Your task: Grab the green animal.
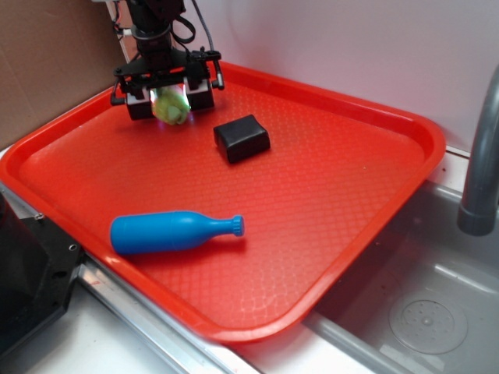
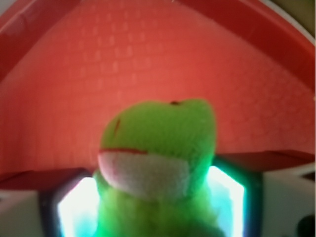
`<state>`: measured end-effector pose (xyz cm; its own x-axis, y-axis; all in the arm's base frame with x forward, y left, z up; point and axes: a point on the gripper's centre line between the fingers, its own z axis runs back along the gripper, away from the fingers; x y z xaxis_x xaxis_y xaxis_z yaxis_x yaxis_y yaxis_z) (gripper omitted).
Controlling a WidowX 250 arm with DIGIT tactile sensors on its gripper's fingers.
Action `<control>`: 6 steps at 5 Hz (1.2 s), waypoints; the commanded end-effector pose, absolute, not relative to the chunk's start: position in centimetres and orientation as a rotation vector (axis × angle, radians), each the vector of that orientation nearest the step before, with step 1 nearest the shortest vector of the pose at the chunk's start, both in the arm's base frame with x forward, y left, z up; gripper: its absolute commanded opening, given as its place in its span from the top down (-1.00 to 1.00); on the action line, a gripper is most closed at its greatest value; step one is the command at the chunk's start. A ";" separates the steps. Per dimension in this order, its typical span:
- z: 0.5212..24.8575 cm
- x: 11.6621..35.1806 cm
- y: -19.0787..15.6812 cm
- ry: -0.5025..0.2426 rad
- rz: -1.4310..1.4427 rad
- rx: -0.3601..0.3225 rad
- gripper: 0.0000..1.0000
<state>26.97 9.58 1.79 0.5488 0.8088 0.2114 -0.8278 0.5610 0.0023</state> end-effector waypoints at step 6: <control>17.0 15.8 -1.4 -0.062 0.372 -0.049 1.00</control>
<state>16.03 -3.07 16.19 0.9311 0.3631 0.0350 -0.3609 0.9309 -0.0556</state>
